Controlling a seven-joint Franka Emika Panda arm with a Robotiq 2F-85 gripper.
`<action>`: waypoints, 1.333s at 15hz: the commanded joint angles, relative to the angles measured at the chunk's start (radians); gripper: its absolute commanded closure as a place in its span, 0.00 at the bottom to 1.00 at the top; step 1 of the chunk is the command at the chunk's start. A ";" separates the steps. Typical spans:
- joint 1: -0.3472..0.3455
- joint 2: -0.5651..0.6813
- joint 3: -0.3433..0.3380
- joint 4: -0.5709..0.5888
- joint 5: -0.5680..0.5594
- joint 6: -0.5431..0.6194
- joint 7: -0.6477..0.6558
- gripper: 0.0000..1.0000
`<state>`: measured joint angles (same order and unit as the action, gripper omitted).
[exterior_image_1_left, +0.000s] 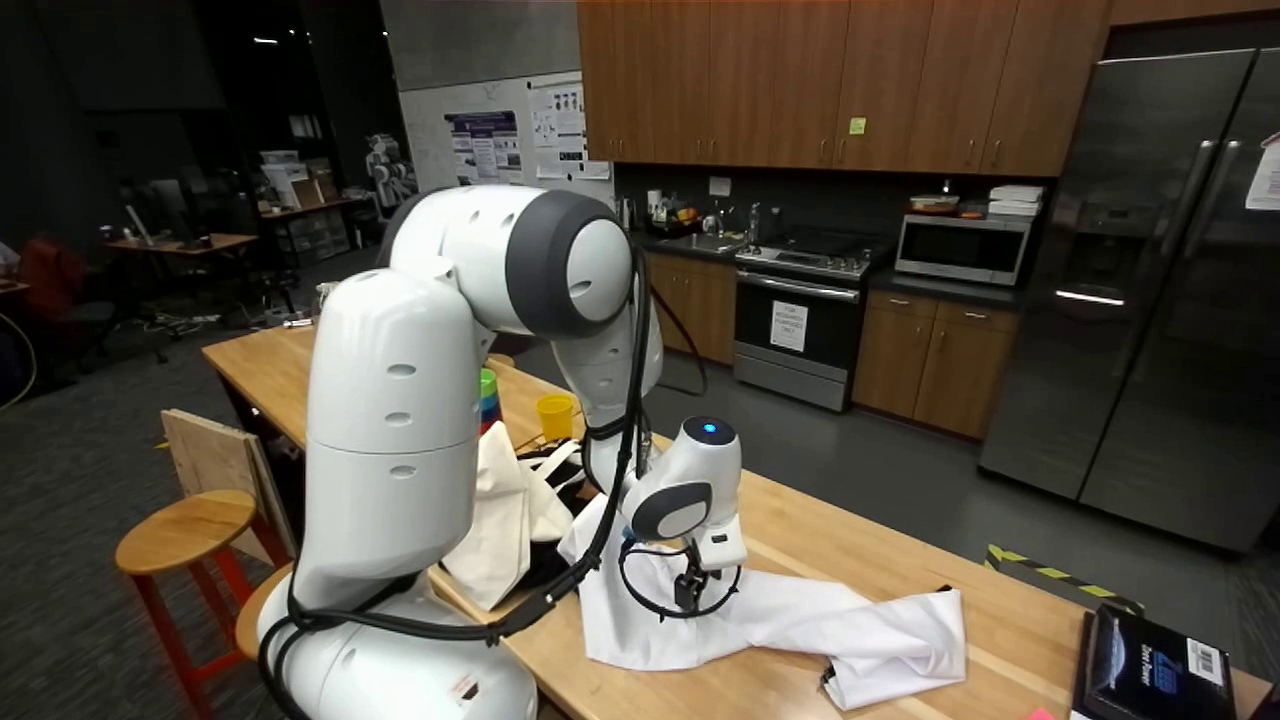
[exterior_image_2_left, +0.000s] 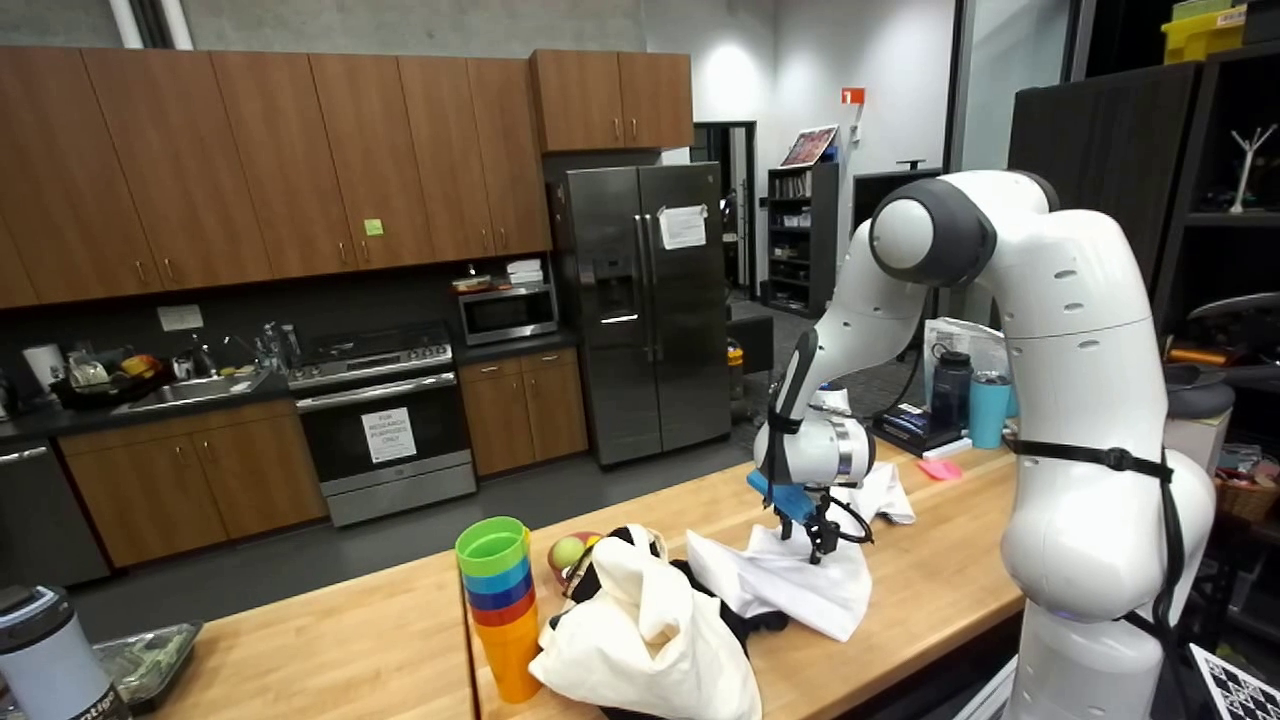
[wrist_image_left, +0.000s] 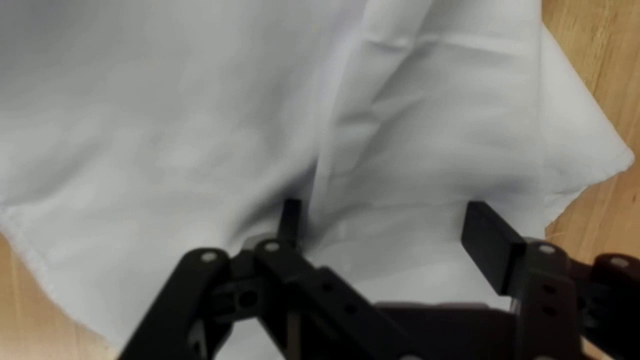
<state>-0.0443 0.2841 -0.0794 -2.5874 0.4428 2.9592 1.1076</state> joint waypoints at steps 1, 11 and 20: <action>0.002 0.008 -0.001 0.003 -0.003 -0.005 -0.014 0.48; 0.011 -0.015 -0.003 -0.012 -0.015 0.005 -0.027 1.00; 0.008 -0.189 -0.103 -0.032 -0.187 -0.193 -0.037 0.99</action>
<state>-0.0326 0.2196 -0.1287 -2.5903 0.3307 2.8793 1.0827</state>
